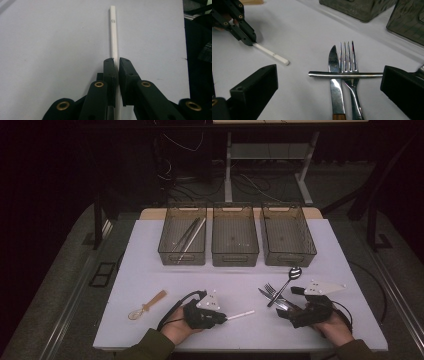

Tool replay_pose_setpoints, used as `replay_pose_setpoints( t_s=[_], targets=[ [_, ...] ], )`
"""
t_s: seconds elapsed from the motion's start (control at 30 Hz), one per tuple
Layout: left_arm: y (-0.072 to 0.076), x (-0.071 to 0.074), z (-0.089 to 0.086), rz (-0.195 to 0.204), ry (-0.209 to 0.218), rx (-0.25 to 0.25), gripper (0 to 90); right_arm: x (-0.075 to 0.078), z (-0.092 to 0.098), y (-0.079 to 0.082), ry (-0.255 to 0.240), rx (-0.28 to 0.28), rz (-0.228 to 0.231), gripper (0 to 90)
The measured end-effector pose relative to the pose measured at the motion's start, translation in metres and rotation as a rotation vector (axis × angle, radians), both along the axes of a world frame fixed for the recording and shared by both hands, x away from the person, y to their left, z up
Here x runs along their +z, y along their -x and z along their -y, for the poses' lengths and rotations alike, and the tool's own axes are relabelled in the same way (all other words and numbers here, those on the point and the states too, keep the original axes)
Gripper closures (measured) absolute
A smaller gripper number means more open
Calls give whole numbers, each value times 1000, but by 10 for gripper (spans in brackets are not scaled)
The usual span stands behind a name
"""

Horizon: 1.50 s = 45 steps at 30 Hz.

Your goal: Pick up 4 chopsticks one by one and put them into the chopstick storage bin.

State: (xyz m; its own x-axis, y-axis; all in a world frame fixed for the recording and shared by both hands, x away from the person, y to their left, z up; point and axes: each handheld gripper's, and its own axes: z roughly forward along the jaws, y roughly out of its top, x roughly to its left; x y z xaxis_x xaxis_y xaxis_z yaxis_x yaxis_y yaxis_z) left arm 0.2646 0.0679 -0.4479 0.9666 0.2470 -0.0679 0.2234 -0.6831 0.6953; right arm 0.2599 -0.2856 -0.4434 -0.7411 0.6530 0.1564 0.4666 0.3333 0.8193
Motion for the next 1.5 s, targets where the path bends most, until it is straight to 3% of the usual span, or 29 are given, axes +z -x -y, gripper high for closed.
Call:
replay_pose_setpoints(
  t_s=[0.03,0.07,0.43,0.63,0.93,1.23,1.5],
  targets=[
    [-1,1,-1,5,-19,-16,841,0,0,0,0,0,0,15],
    [0,0,1,-7,3,6,841,0,0,0,-1,0,0,15],
    [-9,8,-2,-72,28,67,841,1,0,0,-2,-2,-4,15],
    [-17,18,-5,-80,14,100,841,0,0,0,0,-2,1,15],
    [-36,43,-13,-46,44,138,840,0,0,-1,2,-1,-2,14],
    [-68,75,-19,-14,65,174,841,0,1,-1,0,-2,-3,15],
    [-97,97,-26,-11,74,226,841,0,1,-2,-11,-8,-8,15]
  ],
)
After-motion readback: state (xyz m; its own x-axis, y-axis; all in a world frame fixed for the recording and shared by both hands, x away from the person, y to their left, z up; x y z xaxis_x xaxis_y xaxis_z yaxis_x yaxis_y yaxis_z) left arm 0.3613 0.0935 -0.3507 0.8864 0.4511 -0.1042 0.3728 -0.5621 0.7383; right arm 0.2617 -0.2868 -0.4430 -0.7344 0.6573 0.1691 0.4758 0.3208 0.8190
